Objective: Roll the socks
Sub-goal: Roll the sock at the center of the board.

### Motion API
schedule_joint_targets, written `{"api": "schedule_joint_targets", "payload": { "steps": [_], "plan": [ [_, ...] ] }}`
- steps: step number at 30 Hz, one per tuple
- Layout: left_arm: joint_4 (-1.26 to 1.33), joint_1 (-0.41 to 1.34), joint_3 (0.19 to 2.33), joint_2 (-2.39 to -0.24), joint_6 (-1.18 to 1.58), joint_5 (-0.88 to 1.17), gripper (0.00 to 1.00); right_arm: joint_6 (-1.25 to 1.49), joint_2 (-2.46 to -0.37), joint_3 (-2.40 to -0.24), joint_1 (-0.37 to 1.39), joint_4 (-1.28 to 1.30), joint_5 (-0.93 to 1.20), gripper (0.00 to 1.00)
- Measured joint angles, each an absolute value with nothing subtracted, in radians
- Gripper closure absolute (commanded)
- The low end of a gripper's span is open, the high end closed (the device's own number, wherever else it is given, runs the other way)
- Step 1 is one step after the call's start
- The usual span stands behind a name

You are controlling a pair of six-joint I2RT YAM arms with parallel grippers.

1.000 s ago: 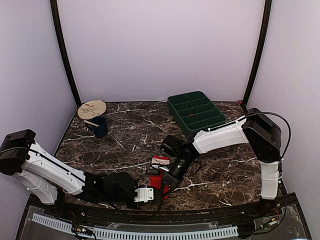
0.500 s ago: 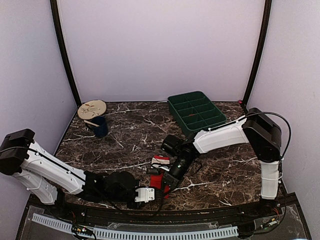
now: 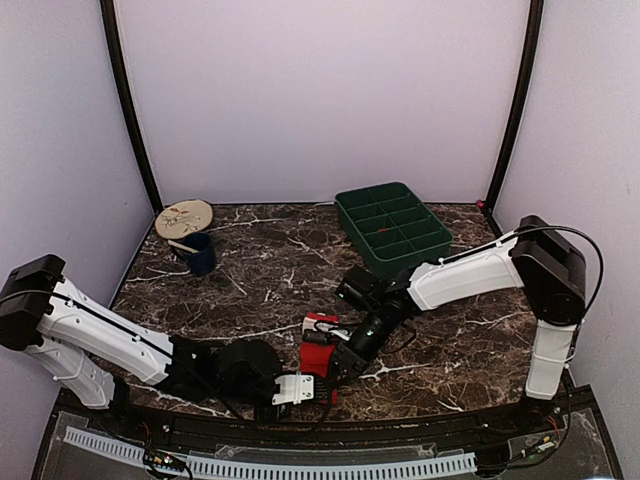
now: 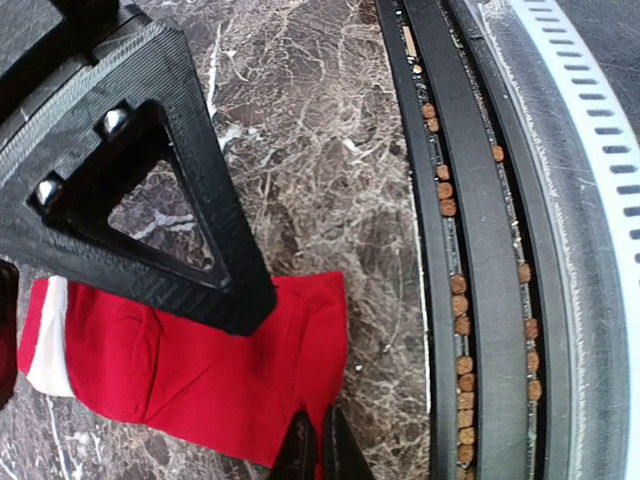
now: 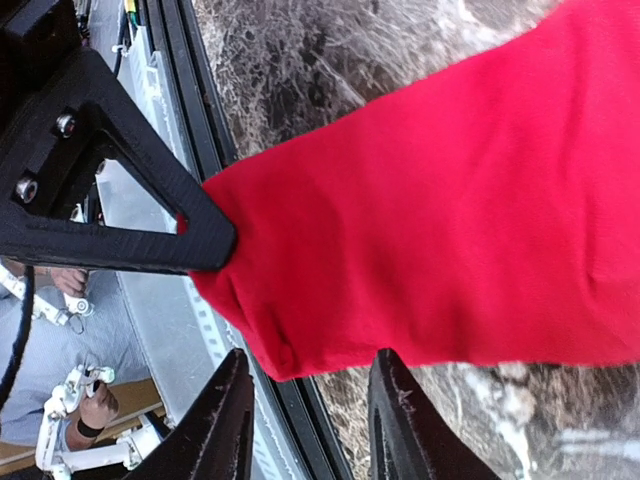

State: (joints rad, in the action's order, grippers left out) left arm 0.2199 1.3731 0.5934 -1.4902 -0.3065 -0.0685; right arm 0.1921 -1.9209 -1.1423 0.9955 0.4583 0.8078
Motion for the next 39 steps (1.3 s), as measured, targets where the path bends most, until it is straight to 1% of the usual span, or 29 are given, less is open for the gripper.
{"api": "schedule_joint_targets", "payload": {
  "steps": [8, 14, 20, 30, 39],
  "plan": [
    [0.113, 1.373, 0.648, -1.491, -0.242, -0.002, 0.97, 0.241, -1.842, -1.032, 0.995, 0.371, 0.708, 0.63],
    [0.072, 1.363, 0.66, -1.5, -0.191, 0.043, 0.97, 0.289, -1.74, -0.931, 1.008, 0.284, 0.573, 0.63],
    [0.041, 1.336, 0.678, -1.55, -0.134, 0.107, 0.97, 0.327, -1.649, -0.853, 1.056, 0.224, 0.429, 0.63],
    [-0.004, 1.234, 0.742, -1.623, -0.062, 0.246, 0.97, 0.346, -1.526, -0.771, 1.165, 0.185, 0.182, 0.63],
    [-0.113, 1.133, 0.901, -1.768, -0.059, 0.433, 0.97, 0.333, -1.474, -0.746, 1.235, 0.172, 0.031, 0.63]
  ]
}}
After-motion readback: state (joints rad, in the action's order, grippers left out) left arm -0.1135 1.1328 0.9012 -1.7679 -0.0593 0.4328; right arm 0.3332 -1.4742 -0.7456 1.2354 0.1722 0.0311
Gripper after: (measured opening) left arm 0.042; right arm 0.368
